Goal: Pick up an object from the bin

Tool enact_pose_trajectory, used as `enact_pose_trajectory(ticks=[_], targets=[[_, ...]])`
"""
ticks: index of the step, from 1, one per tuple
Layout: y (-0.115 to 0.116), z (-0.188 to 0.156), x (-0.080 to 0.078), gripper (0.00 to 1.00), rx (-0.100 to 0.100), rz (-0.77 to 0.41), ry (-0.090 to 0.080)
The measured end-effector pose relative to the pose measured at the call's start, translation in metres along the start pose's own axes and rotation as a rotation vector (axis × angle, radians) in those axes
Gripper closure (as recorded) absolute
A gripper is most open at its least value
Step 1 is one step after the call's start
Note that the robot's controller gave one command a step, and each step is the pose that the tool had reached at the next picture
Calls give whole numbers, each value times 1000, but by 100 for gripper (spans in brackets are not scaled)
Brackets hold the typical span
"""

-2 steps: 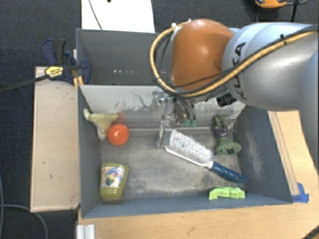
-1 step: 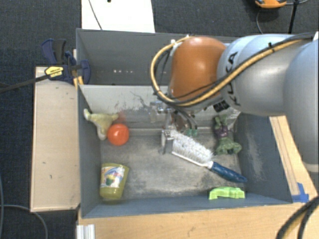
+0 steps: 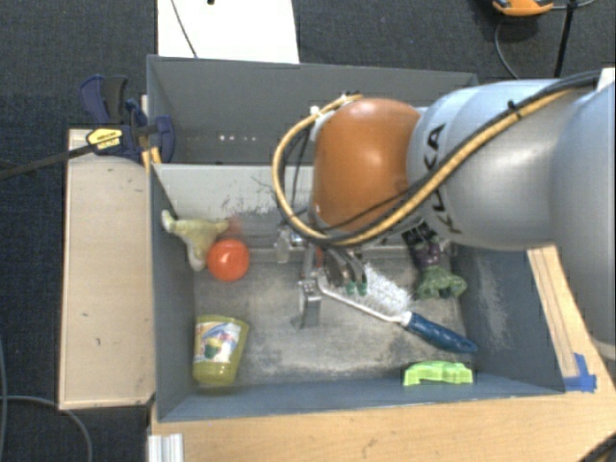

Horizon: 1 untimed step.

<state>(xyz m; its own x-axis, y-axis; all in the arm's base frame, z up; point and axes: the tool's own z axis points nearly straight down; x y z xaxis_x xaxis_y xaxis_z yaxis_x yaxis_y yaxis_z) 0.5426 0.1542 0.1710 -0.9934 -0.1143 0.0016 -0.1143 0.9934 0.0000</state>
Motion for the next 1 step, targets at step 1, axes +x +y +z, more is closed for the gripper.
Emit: enact_pose_trajectory(ticks=[1], targets=[[49,22,-5,0,-3,-85,-13]])
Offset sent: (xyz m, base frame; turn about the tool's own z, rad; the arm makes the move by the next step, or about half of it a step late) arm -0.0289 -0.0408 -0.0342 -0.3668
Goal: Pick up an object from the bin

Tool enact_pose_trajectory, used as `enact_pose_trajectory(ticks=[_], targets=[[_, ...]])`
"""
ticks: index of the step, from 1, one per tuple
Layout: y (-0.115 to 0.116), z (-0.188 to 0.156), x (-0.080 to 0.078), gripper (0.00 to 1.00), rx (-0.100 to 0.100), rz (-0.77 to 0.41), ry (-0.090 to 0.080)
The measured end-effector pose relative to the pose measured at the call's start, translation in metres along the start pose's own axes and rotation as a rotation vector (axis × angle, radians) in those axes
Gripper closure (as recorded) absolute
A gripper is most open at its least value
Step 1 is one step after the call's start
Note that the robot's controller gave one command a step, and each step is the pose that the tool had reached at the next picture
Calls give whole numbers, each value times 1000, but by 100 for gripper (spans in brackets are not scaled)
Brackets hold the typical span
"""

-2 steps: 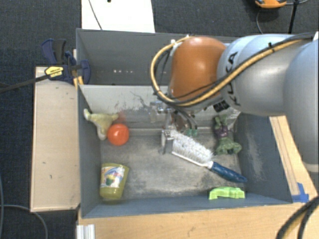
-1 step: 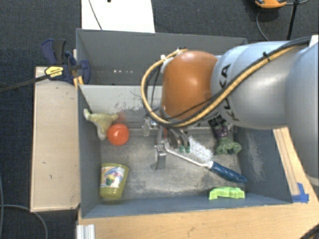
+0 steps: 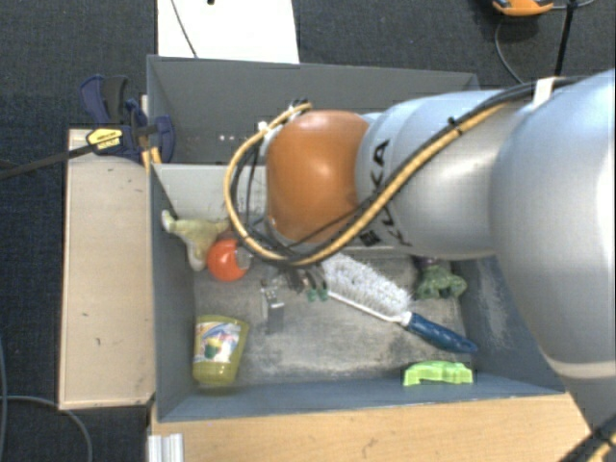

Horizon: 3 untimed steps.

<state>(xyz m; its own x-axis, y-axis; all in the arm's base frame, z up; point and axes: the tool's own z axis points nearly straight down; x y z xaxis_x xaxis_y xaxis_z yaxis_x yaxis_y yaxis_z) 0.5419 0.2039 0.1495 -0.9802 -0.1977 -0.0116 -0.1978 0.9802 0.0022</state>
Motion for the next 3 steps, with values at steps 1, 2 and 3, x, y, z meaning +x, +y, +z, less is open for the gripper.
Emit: enact_pose_trajectory(ticks=[1,2,3], targets=[[-15,14,18,0,-4,-157,12],[-42,44,-7,0,7,-206,5],[36,74,18,0,1,-264,9]])
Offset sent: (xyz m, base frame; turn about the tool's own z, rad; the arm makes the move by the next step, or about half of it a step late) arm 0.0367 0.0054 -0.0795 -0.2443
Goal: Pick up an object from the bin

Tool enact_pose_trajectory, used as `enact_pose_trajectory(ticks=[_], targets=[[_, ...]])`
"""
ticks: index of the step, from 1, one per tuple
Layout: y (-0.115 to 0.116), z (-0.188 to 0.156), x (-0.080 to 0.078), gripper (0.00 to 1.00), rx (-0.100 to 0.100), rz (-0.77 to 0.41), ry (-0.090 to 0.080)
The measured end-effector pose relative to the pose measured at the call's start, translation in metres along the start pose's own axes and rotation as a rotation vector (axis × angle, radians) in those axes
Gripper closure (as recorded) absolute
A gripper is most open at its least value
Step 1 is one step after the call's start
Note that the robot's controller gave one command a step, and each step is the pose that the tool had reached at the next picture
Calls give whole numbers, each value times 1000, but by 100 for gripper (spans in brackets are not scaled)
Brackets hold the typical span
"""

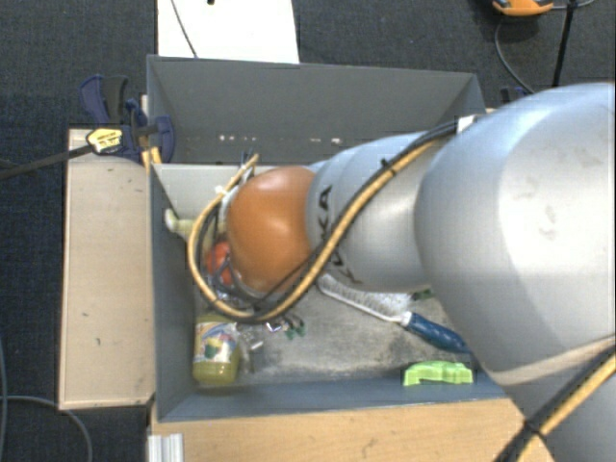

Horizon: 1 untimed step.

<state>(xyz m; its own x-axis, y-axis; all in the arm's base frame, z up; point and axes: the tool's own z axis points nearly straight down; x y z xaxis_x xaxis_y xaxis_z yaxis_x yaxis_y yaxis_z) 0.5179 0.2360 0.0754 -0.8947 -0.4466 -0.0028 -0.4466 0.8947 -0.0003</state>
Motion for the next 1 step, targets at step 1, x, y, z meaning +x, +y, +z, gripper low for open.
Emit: enact_pose_trajectory(ticks=[1], targets=[[-29,4,37,100,0,-26,-3]])
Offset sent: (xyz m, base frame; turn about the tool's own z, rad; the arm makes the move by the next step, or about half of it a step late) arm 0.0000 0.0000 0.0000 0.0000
